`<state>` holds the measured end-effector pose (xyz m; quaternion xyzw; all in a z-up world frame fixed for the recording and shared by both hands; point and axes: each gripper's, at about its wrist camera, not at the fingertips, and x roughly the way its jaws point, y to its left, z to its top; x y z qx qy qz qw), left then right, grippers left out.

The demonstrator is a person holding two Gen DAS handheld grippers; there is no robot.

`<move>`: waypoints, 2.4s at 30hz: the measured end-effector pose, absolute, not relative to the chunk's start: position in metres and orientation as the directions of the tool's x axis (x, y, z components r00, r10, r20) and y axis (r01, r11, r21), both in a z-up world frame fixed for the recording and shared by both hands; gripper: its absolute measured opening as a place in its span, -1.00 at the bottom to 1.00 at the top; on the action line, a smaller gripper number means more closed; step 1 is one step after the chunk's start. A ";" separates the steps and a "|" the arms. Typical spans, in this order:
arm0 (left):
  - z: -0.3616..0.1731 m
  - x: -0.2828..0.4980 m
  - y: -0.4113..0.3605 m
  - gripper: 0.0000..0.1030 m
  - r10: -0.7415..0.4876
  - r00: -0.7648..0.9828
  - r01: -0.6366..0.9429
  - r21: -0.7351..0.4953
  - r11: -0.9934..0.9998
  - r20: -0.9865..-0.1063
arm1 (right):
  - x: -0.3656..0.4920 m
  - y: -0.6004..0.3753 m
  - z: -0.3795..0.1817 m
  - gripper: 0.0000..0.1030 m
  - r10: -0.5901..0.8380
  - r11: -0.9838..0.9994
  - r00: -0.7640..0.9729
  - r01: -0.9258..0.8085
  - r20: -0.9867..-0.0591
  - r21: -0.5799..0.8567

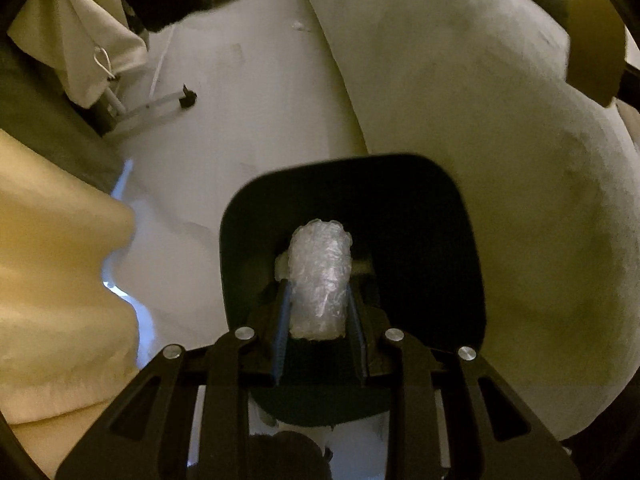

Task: Collect trash
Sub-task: 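Carry the bubble wrap into the black bin with the left tool while the right holds tape, then lower the brown tape roll into the black bin and open the right tool, then return both tools over the bed toward the white tissue ball and black pack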

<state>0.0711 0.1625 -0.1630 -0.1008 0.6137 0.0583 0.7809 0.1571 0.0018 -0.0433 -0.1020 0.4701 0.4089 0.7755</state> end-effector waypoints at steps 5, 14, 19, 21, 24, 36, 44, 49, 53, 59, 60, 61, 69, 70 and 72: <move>-0.173 0.065 0.164 -0.35 -0.066 0.196 -0.213 -0.108 0.971 -0.978 | 0.157 0.019 -0.061 -0.95 0.506 0.636 0.180 -0.738 -0.843 0.225; -0.164 0.058 0.171 0.18 -0.031 0.219 -0.194 -0.075 0.978 -0.975 | 0.153 0.045 -0.097 -0.95 0.433 0.631 0.113 -0.747 -0.894 0.211; -0.154 0.056 0.182 0.47 -0.008 0.275 -0.198 -0.064 0.978 -0.961 | 0.153 0.055 -0.114 -0.95 0.399 0.635 0.090 -0.745 -0.913 0.204; -0.149 0.057 0.186 0.59 0.006 0.300 -0.197 -0.056 0.979 -0.954 | 0.152 0.060 -0.121 -0.95 0.384 0.635 0.079 -0.746 -0.920 0.201; -0.139 0.056 0.188 0.70 0.012 0.344 -0.196 -0.059 0.979 -0.939 | 0.149 0.067 -0.133 -0.95 0.363 0.631 0.061 -0.750 -0.930 0.197; -0.088 0.051 0.196 0.90 0.078 0.542 -0.185 -0.028 0.982 -0.837 | 0.147 0.077 -0.165 -0.95 0.280 0.642 0.032 -0.750 -0.959 0.162; -0.060 0.044 0.214 0.93 0.044 0.624 -0.244 -0.141 0.960 -0.780 | 0.140 0.083 -0.187 -0.94 0.228 0.636 -0.003 -0.757 -0.974 0.151; -0.045 0.043 0.218 0.93 0.072 0.651 -0.258 -0.131 0.957 -0.756 | 0.130 0.088 -0.197 -0.94 0.198 0.618 -0.033 -0.771 -0.980 0.152; -0.030 0.040 0.214 0.93 0.090 0.682 -0.252 -0.118 0.960 -0.726 | 0.128 0.088 -0.201 -0.94 0.185 0.616 -0.048 -0.772 -0.981 0.154; -0.013 0.037 0.213 0.94 0.090 0.724 -0.235 -0.121 0.964 -0.684 | 0.130 0.086 -0.197 -0.19 0.183 0.629 -0.042 -0.763 -0.982 0.150; -0.010 0.036 0.213 0.93 0.091 0.731 -0.233 -0.123 0.965 -0.676 | 0.130 0.085 -0.196 0.23 0.186 0.631 -0.032 -0.762 -0.982 0.144; -0.007 0.035 0.212 0.93 0.096 0.741 -0.234 -0.122 0.964 -0.665 | 0.130 0.085 -0.192 0.24 0.190 0.631 -0.012 -0.765 -0.982 0.132; 0.015 0.033 0.210 0.94 0.121 0.790 -0.232 -0.110 0.967 -0.600 | 0.129 0.085 -0.156 0.24 0.267 0.602 0.041 -0.787 -0.963 0.134; 0.017 0.032 0.210 0.94 0.126 0.795 -0.236 -0.111 0.965 -0.593 | 0.128 0.085 -0.149 0.24 0.279 0.597 0.052 -0.791 -0.959 0.130; 0.022 0.032 0.211 0.94 0.125 0.804 -0.237 -0.121 0.964 -0.581 | 0.129 0.083 -0.137 0.26 0.302 0.586 0.078 -0.801 -0.950 0.121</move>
